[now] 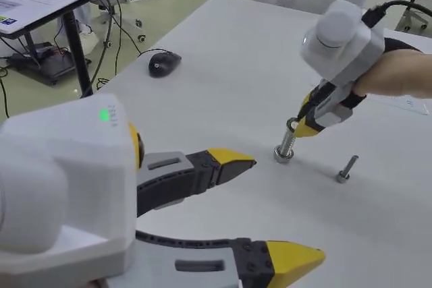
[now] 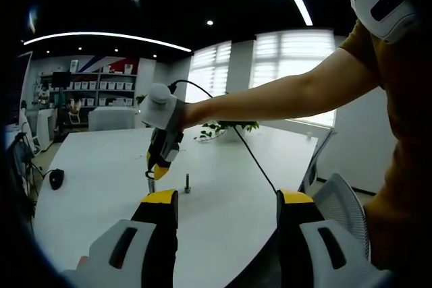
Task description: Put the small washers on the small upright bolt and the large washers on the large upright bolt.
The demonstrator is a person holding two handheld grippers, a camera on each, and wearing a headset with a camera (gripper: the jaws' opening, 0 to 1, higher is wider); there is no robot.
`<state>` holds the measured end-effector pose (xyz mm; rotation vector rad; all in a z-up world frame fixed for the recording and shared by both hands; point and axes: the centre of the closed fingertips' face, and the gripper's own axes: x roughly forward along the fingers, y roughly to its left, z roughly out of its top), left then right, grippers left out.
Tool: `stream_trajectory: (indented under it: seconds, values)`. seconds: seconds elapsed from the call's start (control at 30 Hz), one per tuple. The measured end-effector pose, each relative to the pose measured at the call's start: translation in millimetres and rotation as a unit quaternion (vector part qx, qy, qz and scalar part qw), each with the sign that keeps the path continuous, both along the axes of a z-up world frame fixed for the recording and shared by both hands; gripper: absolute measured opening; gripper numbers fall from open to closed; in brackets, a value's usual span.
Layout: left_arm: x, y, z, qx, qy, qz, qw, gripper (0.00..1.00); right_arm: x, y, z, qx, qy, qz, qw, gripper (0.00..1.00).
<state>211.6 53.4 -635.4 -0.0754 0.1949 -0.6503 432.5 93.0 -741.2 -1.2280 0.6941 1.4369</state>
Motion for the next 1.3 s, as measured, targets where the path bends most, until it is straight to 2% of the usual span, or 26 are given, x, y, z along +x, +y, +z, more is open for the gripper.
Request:
stream_trajectory:
  seconds: [0.07,0.53,0.73,0.77,0.93,0.97,1.17,1.3]
  values:
    - [0.3,1.1,0.8,0.000,-0.001,0.002,1.0000,0.58,2.8,3.6,-7.0,-0.007,-0.002,0.006,1.0000,0.22]
    - [2.3,8.1,0.4,-0.005,0.001,0.008,1.0000,0.58,8.7,0.8,-29.9,-0.046,-0.013,0.020,0.9987,0.22]
    - [3.2,10.4,0.4,-0.004,0.002,0.010,0.9999,0.58,7.7,-0.6,-49.0,-0.061,-0.008,0.019,0.9979,0.23]
    - [3.3,11.1,0.2,-0.004,0.002,0.011,0.9999,0.58,9.6,0.4,-56.0,-0.063,-0.005,0.015,0.9979,0.23]
    - [3.3,12.8,-1.1,-0.003,0.005,0.013,0.9999,0.58,12.0,0.0,-62.5,-0.059,0.005,0.006,0.9982,0.23]
    - [3.4,12.9,-1.2,-0.004,0.005,0.013,0.9999,0.58,16.3,2.4,-64.7,-0.058,0.007,0.003,0.9983,0.23]
    - [4.2,12.5,-2.2,-0.003,0.006,0.012,0.9999,0.58,16.7,2.7,-65.4,-0.057,0.010,0.011,0.9982,0.24]
    - [5.2,12.9,-2.1,-0.001,0.006,0.012,0.9999,0.58,15.7,2.2,-66.2,-0.047,0.012,0.012,0.9987,0.26]
